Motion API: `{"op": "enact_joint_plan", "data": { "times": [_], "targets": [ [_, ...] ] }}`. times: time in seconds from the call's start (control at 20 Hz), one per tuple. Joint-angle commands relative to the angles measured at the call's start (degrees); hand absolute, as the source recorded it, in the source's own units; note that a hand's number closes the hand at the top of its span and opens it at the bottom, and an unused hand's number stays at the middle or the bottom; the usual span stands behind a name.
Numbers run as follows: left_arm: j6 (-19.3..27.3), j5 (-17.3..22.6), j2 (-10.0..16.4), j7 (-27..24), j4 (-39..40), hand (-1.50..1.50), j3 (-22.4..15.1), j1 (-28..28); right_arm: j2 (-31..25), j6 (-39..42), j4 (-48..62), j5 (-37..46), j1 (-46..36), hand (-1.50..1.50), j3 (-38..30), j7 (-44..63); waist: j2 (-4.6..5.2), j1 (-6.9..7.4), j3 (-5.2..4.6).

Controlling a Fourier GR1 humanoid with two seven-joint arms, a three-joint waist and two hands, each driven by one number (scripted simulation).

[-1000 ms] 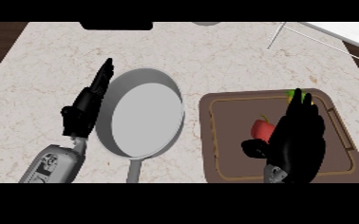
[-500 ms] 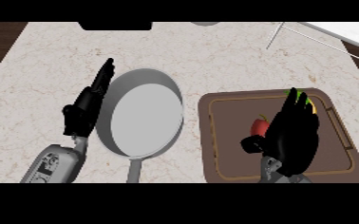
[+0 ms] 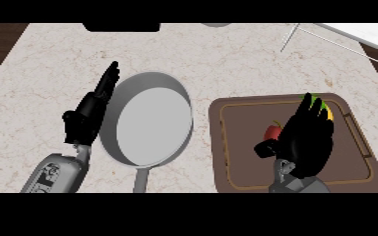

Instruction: Pick the bell pepper from the tray and place it in the tiered shelf

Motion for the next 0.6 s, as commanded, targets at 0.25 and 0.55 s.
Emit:
{"op": "enact_joint_plan", "data": {
  "times": [0.25,0.55],
  "targets": [
    [-0.8,-1.4,-2.2,-3.7,3.8,0.00,-0.1,2.2,0.4,-4.3,4.1,-1.9,0.3,-1.50,-0.4,9.7,0.33,-0.35,-0.23],
    [-3.0,0.2,-1.3,-0.2,5.1,0.00,2.8,-1.2,0.4,-2.2,5.5,-2.5,-0.8,-1.50,0.3,10.5,0.30,-0.53,-0.24]
  ]
}}
